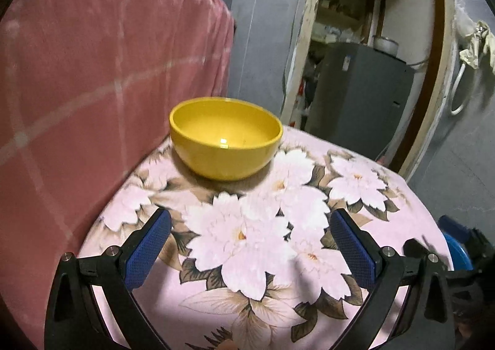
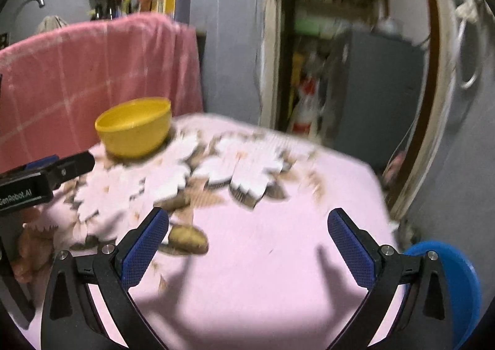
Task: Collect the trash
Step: 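Move both tools back over the remaining items on the table, then grasp the tan cork stub with the left tool while the right tool grasps the brown lump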
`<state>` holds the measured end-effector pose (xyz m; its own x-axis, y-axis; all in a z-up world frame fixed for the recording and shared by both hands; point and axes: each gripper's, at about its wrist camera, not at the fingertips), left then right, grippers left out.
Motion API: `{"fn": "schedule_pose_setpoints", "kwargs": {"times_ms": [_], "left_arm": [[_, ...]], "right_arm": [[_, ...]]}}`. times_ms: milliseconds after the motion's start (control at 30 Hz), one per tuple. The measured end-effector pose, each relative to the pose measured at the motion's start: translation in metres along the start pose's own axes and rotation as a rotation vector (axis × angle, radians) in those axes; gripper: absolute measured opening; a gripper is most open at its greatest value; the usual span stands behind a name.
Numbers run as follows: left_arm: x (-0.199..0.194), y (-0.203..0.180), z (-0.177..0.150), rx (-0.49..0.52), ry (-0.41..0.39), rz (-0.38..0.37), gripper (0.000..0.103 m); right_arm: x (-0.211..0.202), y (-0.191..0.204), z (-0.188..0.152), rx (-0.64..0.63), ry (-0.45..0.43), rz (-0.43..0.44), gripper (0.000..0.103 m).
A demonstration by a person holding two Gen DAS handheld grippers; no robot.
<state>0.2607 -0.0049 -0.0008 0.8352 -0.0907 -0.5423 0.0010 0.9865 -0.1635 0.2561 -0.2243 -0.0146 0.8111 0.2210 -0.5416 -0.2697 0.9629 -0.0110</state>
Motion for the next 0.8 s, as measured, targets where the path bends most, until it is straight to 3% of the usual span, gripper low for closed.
{"fn": "schedule_pose_setpoints", "kwargs": {"times_ms": [233, 467, 533, 600, 733, 800], "left_arm": [[0.028, 0.013, -0.007, -0.062, 0.170, 0.005, 0.099], [0.030, 0.012, -0.008, -0.043, 0.192, 0.015, 0.099], [0.031, 0.010, -0.007, -0.032, 0.196, 0.015, 0.099], [0.032, 0.009, -0.005, -0.023, 0.204, 0.014, 0.099], [0.040, 0.005, -0.003, -0.014, 0.220, 0.032, 0.099], [0.040, 0.002, -0.003, 0.000, 0.222, 0.033, 0.095]], "right_arm": [[0.018, 0.000, -0.005, 0.016, 0.123, 0.062, 0.103], [0.030, 0.010, -0.004, -0.037, 0.194, 0.100, 0.100], [0.034, 0.021, -0.004, -0.103, 0.216, 0.073, 0.096], [0.037, 0.023, -0.005, -0.119, 0.228, 0.066, 0.085], [0.043, 0.027, -0.006, -0.153, 0.261, 0.061, 0.078], [0.044, 0.025, -0.007, -0.147, 0.267, 0.078, 0.067]]}}
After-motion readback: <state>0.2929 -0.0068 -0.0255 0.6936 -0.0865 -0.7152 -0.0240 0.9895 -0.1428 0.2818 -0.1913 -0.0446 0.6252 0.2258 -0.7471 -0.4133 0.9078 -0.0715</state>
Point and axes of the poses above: each gripper's, at about its wrist camera, not at the fingertips, and x roughly the way its jaws point, y to its left, z to its top
